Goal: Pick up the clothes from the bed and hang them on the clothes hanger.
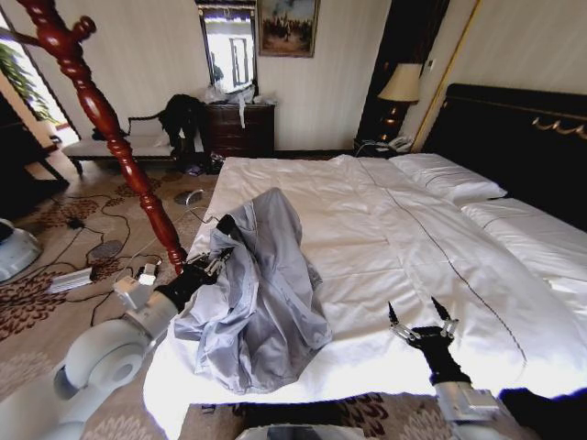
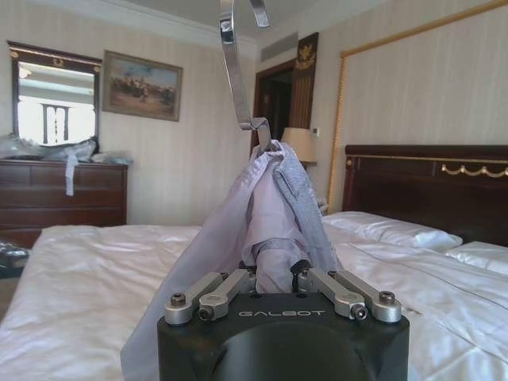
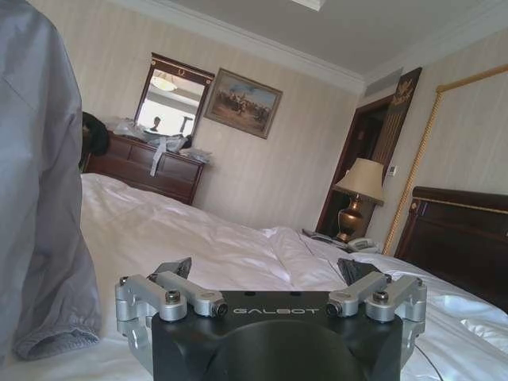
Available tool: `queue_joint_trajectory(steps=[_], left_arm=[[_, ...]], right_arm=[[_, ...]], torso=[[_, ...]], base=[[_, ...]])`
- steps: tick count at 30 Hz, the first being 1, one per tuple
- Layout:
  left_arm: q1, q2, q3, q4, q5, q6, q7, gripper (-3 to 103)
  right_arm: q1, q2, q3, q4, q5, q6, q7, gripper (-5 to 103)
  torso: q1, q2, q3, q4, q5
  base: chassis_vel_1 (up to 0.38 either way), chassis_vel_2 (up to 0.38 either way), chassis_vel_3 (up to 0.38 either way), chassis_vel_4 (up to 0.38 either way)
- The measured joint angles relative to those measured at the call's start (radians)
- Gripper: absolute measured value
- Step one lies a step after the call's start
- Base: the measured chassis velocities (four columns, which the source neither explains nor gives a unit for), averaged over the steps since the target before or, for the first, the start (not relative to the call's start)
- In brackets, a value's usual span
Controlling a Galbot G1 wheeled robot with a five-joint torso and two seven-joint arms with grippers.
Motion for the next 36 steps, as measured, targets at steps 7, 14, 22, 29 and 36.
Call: queue_joint_trajectory(steps=[7, 14, 22, 29, 36], left_arm=[[0.016, -0.003, -0.053, -0.019, -0.013, 0.019, -0.044, 16], [-0.053, 0.032, -0.057, -0.036, -0.116, 0.087, -0.196, 16], [-0.254, 0.064, 0.011, 0.01, -0.211, 0.114, -0.299, 16], [-0.414, 0.136, 0.043, 0.041, -0.34, 0.172, -0.341, 16], [-0.466, 0.19, 0.03, 0.071, -0.389, 0.202, -0.357, 16]], right_arm=[[0.001, -0.002, -0.001, 0.0, 0.001, -0.001, 0.001, 100], [0.002, -0.004, -0.002, 0.0, 0.002, -0.003, 0.002, 100], [0.003, -0.004, -0.002, 0.0, 0.003, -0.005, 0.002, 100], [0.003, -0.005, -0.003, 0.0, 0.003, -0.005, 0.003, 100], [0.003, -0.005, -0.003, 0.0, 0.004, -0.006, 0.003, 100]], torso=[[0.0, 0.0, 0.0, 0.0, 0.0], [0.0, 0.0, 0.0, -0.0001, 0.0001], [0.0, 0.0, 0.0, 0.0, 0.0], [0.0, 0.0, 0.0, -0.0001, 0.0001], [0.0, 0.0, 0.0, 0.0002, -0.0001]], base=[[0.0, 0.0, 0.0, 0.0], [0.0, 0.0, 0.0, 0.0], [0.0, 0.0, 0.0, 0.0], [0.0, 0.0, 0.0, 0.0], [0.0, 0.0, 0.0, 0.0]])
